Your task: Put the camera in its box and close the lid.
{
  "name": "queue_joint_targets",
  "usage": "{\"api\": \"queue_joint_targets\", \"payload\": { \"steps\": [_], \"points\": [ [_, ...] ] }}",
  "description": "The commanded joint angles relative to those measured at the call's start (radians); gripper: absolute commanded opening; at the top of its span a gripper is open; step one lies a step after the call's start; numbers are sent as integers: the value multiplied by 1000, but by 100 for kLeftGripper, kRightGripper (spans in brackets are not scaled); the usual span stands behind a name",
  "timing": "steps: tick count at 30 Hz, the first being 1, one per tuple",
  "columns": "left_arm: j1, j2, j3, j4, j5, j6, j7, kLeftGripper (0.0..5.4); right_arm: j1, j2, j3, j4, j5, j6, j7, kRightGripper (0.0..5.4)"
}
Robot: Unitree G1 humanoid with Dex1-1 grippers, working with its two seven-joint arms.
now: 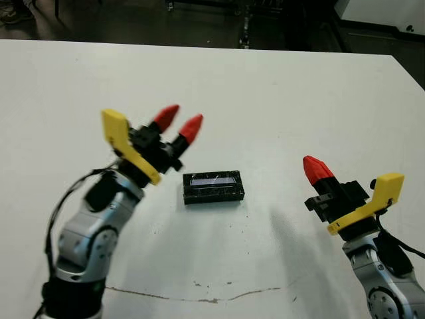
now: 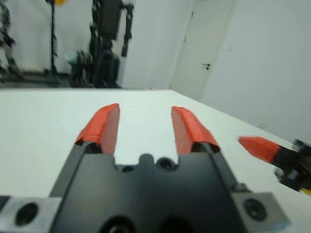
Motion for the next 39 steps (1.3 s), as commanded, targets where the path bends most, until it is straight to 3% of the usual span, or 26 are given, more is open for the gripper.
{"api": "queue_joint_targets", "payload": {
  "steps": [1, 12, 21, 29, 39],
  "points": [
    [9, -14, -44, 32, 35, 27, 22, 174, 0, -4, -5, 3, -1, 7, -5, 0],
    [24, -6, -130, 188, 142, 55, 5, 4, -3, -6, -4, -3, 9, 17, -10, 0],
    [53, 13, -135, 209, 176, 210, 38, 2, -6, -10, -3, -5, 13, 20, -12, 0],
    [91, 39, -152, 259, 221, 156, 6, 2, -2, -9, -1, -2, 3, 9, -8, 0],
    [124, 39, -141, 131, 194, 164, -17, 2, 2, -8, -2, -1, 11, 14, -6, 0]
  ]
}}
